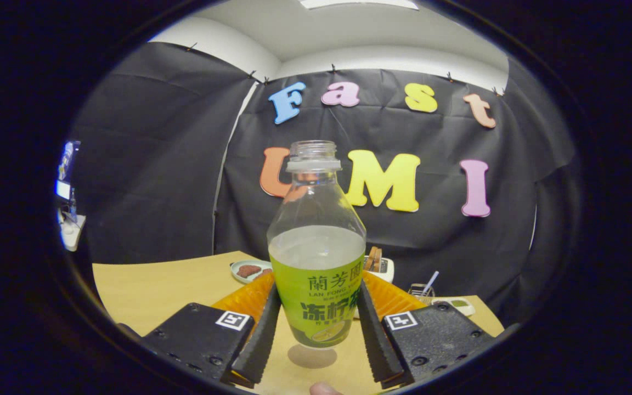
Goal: Take the bottle from table, then pour the juice into the cup, finally place the bottle on the coaster
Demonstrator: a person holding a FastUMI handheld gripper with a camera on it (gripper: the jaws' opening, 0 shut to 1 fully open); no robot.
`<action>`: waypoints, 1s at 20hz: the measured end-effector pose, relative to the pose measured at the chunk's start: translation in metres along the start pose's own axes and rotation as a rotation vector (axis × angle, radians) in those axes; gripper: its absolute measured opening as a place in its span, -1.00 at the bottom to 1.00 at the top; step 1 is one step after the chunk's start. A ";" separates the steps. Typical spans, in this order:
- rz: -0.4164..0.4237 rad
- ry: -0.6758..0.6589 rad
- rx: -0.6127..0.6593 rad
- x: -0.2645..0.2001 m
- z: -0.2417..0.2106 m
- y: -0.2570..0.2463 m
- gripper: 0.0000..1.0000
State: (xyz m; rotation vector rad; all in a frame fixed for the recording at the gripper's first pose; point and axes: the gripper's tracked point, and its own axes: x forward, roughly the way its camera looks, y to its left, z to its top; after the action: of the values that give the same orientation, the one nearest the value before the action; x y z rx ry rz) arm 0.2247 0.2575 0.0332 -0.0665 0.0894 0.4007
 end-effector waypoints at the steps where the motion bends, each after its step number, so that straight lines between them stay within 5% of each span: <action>1: 0.005 0.023 0.014 0.009 -0.009 -0.001 0.51; 10: 0.017 0.140 0.066 0.074 -0.077 -0.002 0.51; 20: 0.014 0.239 0.093 0.093 -0.138 -0.002 0.53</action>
State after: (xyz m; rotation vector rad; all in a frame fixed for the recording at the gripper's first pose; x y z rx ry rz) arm 0.3012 0.2800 -0.1128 -0.0215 0.3440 0.4013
